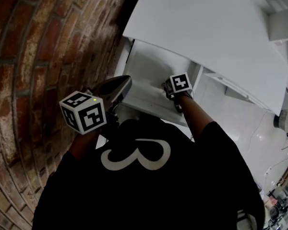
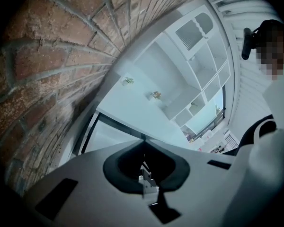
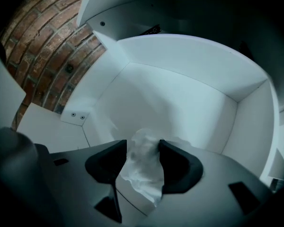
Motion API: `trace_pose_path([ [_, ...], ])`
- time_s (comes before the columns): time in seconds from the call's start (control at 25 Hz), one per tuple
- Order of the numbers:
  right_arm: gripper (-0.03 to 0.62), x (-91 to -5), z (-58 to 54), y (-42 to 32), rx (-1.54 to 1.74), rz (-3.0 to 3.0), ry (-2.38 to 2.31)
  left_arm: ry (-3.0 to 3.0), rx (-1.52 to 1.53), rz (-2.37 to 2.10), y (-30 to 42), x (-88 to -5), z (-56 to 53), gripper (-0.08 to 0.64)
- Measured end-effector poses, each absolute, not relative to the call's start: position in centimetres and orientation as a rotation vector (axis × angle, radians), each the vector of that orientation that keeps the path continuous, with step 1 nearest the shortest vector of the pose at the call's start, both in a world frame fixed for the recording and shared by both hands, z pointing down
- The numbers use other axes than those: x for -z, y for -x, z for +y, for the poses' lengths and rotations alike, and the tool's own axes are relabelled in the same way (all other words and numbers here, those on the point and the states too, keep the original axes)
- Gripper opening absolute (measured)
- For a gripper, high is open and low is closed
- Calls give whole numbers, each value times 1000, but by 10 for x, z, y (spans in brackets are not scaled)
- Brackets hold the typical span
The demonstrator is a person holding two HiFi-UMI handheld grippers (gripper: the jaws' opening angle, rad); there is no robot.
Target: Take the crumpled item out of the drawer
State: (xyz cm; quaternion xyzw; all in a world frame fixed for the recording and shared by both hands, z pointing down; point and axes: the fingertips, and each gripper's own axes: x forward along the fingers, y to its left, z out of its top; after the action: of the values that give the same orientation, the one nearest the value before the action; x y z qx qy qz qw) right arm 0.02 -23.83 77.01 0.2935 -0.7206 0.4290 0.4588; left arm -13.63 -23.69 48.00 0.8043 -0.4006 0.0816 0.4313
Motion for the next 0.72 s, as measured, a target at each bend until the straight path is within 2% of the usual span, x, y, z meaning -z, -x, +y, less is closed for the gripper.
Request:
trace_pose_path([
  [0.72, 152, -775, -243, -4, -1062, -1798, -715, -2019, -277, -965, 116, -484, -249, 3],
])
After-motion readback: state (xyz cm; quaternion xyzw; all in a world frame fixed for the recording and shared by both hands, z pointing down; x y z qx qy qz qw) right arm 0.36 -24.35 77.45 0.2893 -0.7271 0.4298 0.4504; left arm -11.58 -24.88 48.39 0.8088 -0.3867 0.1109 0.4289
